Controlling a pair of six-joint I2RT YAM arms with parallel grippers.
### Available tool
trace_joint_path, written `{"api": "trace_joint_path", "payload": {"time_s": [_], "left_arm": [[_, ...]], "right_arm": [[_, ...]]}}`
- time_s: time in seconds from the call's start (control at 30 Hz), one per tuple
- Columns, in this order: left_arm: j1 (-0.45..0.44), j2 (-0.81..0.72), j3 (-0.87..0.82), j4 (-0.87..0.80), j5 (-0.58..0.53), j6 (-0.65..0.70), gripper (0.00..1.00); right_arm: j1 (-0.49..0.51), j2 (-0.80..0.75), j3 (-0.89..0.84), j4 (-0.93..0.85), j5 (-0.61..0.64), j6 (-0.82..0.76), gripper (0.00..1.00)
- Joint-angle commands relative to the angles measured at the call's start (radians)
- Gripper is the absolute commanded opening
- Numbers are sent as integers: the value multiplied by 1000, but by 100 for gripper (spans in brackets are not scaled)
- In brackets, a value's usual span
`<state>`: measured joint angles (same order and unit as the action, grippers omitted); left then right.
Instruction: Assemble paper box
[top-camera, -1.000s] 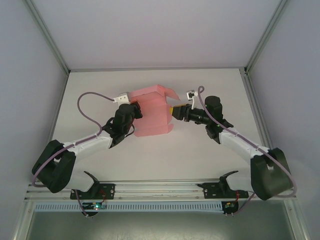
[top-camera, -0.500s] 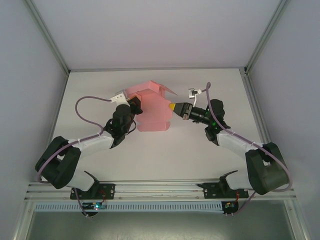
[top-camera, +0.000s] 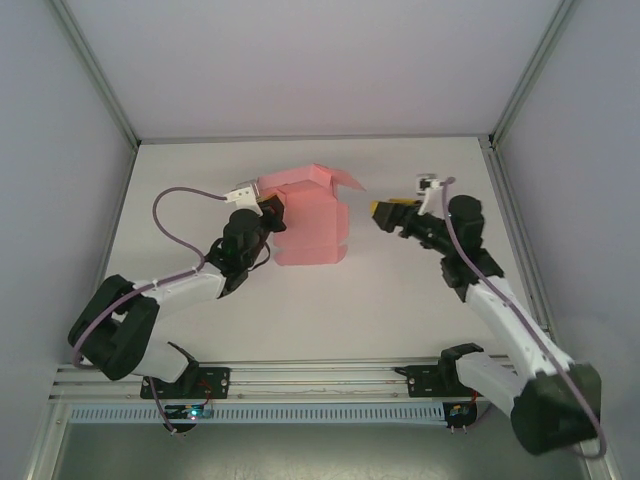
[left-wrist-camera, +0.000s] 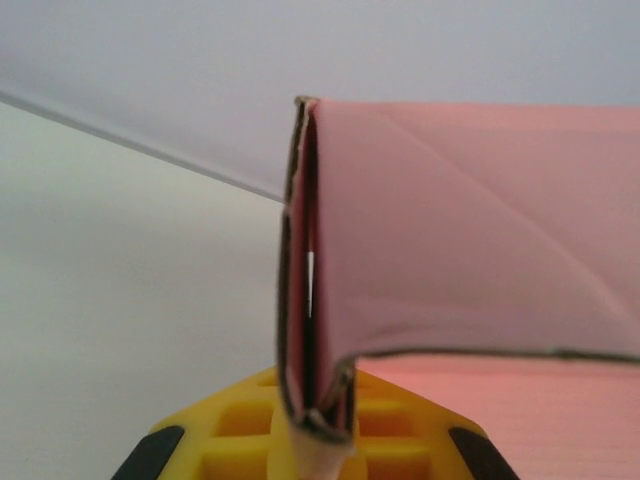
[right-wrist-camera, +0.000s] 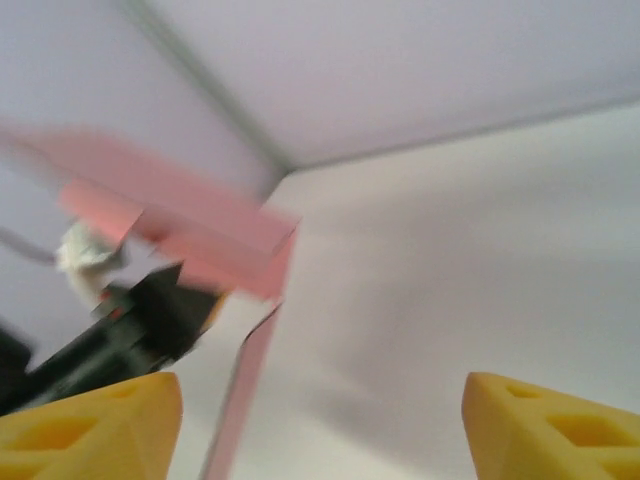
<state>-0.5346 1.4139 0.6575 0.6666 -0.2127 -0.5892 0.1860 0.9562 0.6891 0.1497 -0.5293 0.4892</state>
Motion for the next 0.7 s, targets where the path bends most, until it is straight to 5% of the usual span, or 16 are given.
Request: {"api": "trace_joint_path", "payload": {"time_s": [0.0, 0.13, 0.3, 0.57, 0.67], "left_arm": [[8, -37, 17, -140, 76, 91, 0], [8, -25, 20, -164, 169, 111, 0], [8, -16, 32, -177, 196, 108, 0], [8, 1, 65, -208, 199, 104, 0], [8, 15, 73, -210, 205, 95, 0]], "right_arm": [[-57, -77, 50, -241, 176, -251, 85], [-70, -13, 133, -255, -7, -350, 87], [-57, 145, 205, -296, -270, -458, 74], [118, 269, 288, -422, -317, -695, 71], [178, 280, 290, -390, -244, -701, 73]]}}
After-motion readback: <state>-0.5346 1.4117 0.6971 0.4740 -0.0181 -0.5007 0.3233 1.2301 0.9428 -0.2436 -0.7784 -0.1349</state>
